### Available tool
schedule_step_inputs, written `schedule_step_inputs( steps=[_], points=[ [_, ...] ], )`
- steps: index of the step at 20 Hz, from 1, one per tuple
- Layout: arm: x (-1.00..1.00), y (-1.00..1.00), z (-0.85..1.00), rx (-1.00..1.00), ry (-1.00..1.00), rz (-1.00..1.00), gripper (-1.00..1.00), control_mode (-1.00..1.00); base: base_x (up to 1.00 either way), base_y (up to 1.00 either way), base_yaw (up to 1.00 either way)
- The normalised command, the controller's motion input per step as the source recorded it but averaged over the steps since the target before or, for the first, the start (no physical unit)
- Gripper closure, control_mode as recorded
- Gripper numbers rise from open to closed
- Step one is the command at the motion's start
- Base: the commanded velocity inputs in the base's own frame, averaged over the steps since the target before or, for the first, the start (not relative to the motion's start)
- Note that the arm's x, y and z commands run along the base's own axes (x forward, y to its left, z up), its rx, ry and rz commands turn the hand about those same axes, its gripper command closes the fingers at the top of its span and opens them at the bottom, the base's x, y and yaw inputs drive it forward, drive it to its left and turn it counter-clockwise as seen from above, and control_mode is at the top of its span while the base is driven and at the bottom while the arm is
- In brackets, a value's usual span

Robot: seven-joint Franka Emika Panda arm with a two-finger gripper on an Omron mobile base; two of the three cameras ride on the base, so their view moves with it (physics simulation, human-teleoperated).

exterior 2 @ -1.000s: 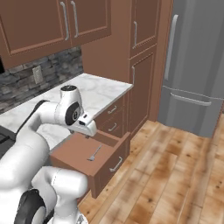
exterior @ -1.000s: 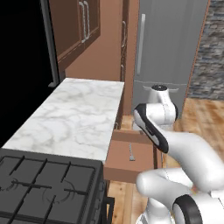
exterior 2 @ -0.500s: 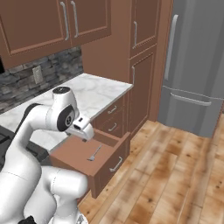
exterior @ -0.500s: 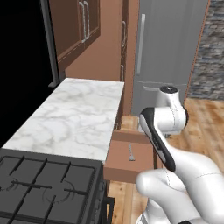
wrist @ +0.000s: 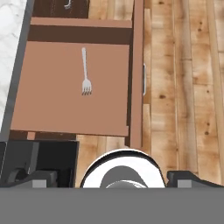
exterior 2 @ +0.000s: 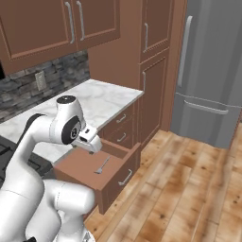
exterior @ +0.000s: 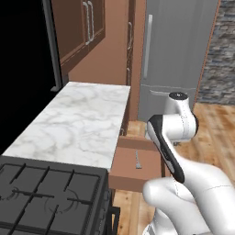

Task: Pick up the metallic utensils from the counter and place them in the open drawer. Make sure not to pick up any wooden utensils.

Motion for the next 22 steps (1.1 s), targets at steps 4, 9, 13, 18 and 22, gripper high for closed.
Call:
schedule_step_inputs(
  steps=[4,9,13,18,22],
  points=[
    [-0.10,0.00,0.00,0.00,-0.03,-0.02,-1.00,-1.00,0.00,0.00,0.00],
    [-0.10,-0.04,0.00,0.00,-0.02,-0.02,-1.00,1.00,-0.54,-0.25,-0.13],
    [0.00,0.00,0.00,0.00,0.00,0.00,-1.00,1.00,-0.78,-0.46,-0.21],
    [0.00,0.00,0.00,0.00,0.00,0.00,-1.00,1.00,-0.54,-0.79,-0.32],
    [0.00,0.00,0.00,0.00,0.00,0.00,-1.00,1.00,0.24,-1.00,-0.48]
  ],
)
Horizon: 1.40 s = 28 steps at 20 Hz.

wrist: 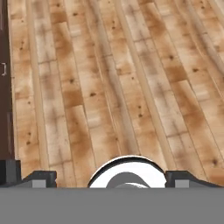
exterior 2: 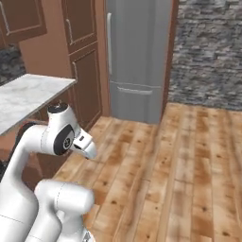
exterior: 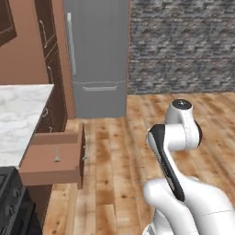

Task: Pick up the metallic utensils from the counter and place them in the open drawer. Make sure not to pick up any wooden utensils.

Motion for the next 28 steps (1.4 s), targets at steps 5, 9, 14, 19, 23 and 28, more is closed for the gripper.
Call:
schedule_step_inputs(
  steps=[5,9,14,19,23,28],
  points=[
    [0.00,0.00,0.00,0.00,0.00,0.00,-1.00,1.00,0.35,-1.00,-0.54],
    [0.00,0.00,0.00,0.00,0.00,0.00,-1.00,1.00,0.16,-1.00,-0.61],
    [0.00,0.00,0.00,0.00,0.00,0.00,-1.00,1.00,0.08,-1.00,-0.66],
    [0.00,0.00,0.00,0.00,0.00,0.00,-1.00,1.00,0.26,-0.85,-0.68],
    [0.00,0.00,0.00,0.00,0.00,0.00,-1.00,1.00,0.39,-0.63,-0.68],
    [0.00,0.00,0.00,0.00,0.00,0.00,-1.00,1.00,0.46,-0.14,-0.70]
  ],
)
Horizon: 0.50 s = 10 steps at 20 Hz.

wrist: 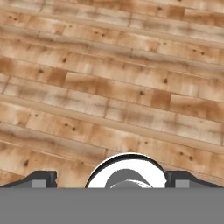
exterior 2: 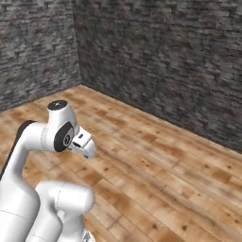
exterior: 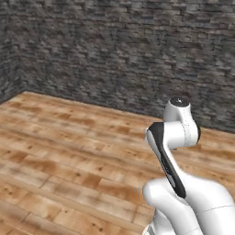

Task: Pick up the metallic utensils from the counter and place them in the open drawer. Make sure not to pick up any wooden utensils.

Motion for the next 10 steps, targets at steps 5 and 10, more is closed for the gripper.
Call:
schedule_step_inputs(
  steps=[5,10],
  points=[
    [0.00,0.00,0.00,0.00,0.00,0.00,-1.00,1.00,0.56,0.00,-0.69],
    [0.00,0.00,0.00,0.00,0.00,0.00,-1.00,1.00,0.64,0.00,-0.70]
  ],
)
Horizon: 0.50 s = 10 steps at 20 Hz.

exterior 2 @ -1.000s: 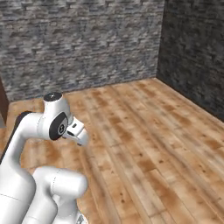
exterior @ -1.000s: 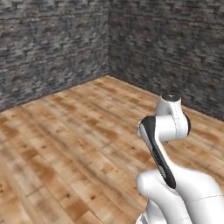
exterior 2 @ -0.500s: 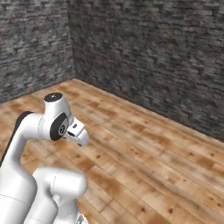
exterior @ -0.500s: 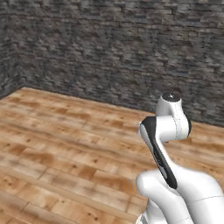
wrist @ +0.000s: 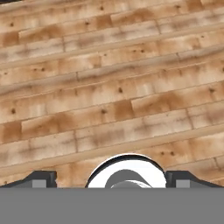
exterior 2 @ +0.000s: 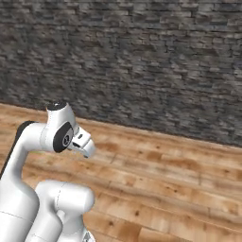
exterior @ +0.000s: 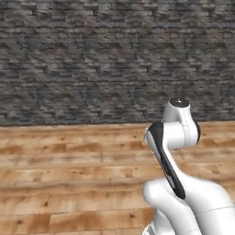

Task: Pick up the metallic utensils from the counter and place them in the open drawer. Make sure not to pick up any wooden utensils.

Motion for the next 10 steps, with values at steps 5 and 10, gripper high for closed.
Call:
schedule_step_inputs(
  steps=[5,10],
  points=[
    [0.00,0.00,0.00,0.00,0.00,0.00,-1.00,1.00,0.74,0.01,-0.68],
    [0.00,0.00,0.00,0.00,0.00,0.00,-1.00,1.00,0.77,0.01,-0.68]
  ],
)
